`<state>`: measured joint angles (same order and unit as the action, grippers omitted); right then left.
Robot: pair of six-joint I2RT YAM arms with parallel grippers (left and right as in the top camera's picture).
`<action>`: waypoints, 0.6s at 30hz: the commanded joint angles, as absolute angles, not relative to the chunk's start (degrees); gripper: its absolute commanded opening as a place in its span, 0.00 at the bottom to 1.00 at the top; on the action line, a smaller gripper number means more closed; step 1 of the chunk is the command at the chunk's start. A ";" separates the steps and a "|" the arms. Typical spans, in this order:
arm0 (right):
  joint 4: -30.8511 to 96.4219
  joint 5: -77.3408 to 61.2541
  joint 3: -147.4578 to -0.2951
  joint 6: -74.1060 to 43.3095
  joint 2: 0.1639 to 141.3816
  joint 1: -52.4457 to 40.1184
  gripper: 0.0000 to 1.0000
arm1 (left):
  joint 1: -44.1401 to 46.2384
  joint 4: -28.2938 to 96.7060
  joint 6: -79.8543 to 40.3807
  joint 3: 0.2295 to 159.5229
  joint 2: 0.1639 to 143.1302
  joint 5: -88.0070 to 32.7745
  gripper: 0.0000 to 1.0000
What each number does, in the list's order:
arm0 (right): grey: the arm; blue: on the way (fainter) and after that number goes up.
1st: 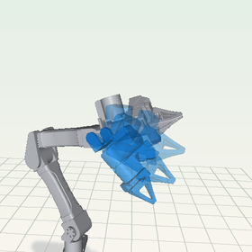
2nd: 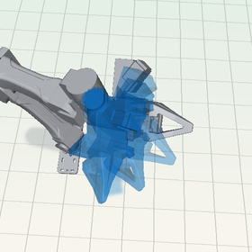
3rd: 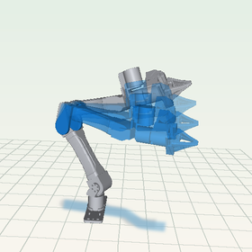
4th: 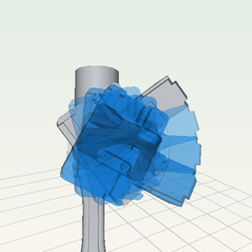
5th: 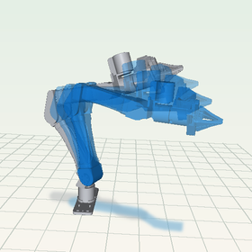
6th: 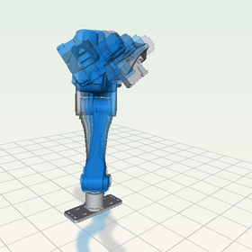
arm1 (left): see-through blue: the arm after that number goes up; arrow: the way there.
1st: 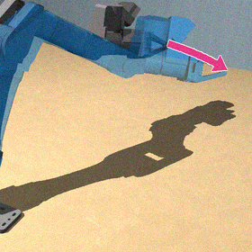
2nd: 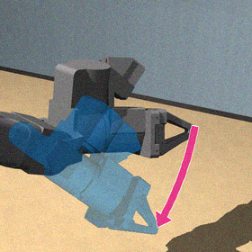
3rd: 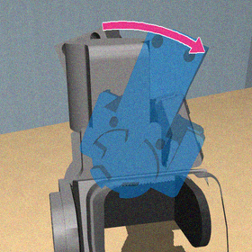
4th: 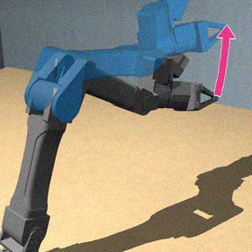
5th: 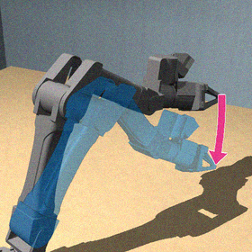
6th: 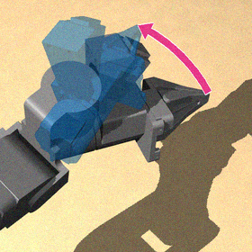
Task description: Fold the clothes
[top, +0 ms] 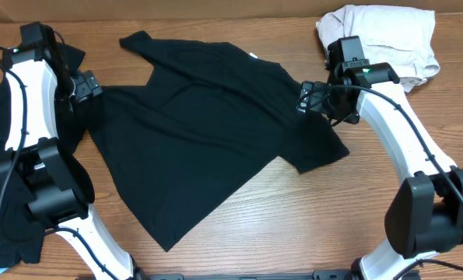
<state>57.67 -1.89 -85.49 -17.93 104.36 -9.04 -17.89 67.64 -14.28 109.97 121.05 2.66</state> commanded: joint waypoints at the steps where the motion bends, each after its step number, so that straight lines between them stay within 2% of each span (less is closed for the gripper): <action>1: 57.63 -0.97 -84.68 -17.50 106.83 -8.73 0.99 | -15.84 71.09 -14.79 115.33 121.05 -4.82 1.00; 6: 55.86 -0.91 -79.99 -16.38 107.81 -7.81 0.99 | -11.18 76.14 -12.14 119.09 121.05 -4.91 1.00; 15: 48.86 -0.14 -69.12 -16.51 107.83 -3.07 0.95 | -2.85 72.49 -11.94 119.31 121.08 -3.84 1.00; 18: 46.68 -0.08 -65.58 -17.74 107.87 -1.83 0.88 | -1.15 71.22 -11.94 119.31 121.08 -3.84 1.00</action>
